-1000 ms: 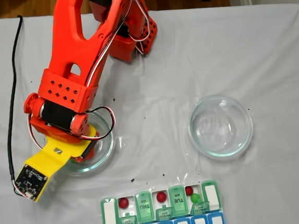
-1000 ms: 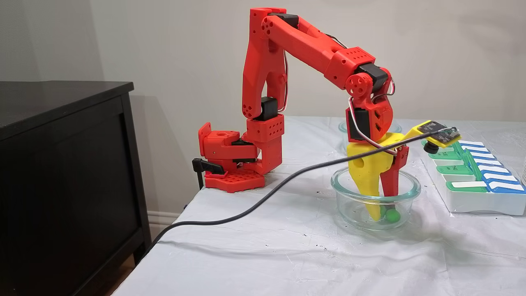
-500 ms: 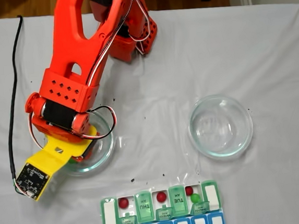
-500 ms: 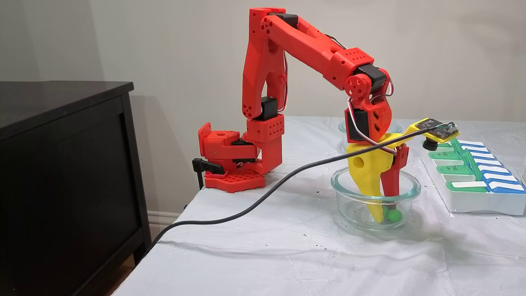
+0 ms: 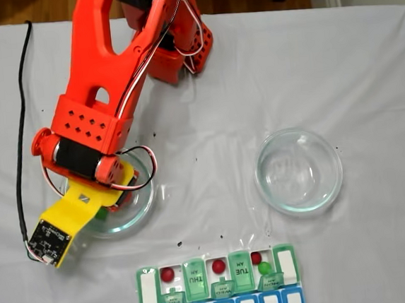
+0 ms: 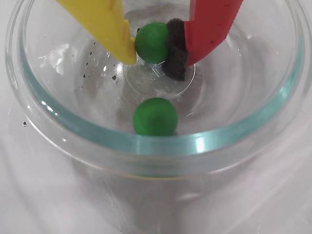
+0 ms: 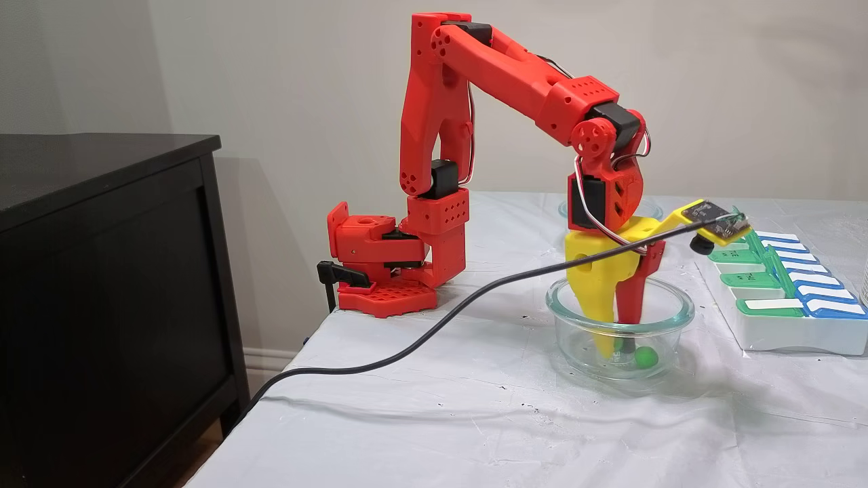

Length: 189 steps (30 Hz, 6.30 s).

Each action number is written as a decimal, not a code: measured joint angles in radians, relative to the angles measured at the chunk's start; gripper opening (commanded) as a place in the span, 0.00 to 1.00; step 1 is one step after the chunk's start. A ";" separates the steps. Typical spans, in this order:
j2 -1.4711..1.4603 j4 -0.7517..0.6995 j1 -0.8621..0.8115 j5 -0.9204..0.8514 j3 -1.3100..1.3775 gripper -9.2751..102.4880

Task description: Sort medicines into box.

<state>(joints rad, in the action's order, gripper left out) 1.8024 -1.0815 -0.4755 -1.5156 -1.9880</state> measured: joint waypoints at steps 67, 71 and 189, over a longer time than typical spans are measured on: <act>0.215 -0.126 0.485 0.388 0.146 0.08; 0.215 -0.035 0.511 0.517 0.146 0.08; 0.017 0.138 0.486 0.666 0.261 0.21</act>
<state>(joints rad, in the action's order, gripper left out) 1.8193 -0.9434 0.0107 -0.8498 -1.7273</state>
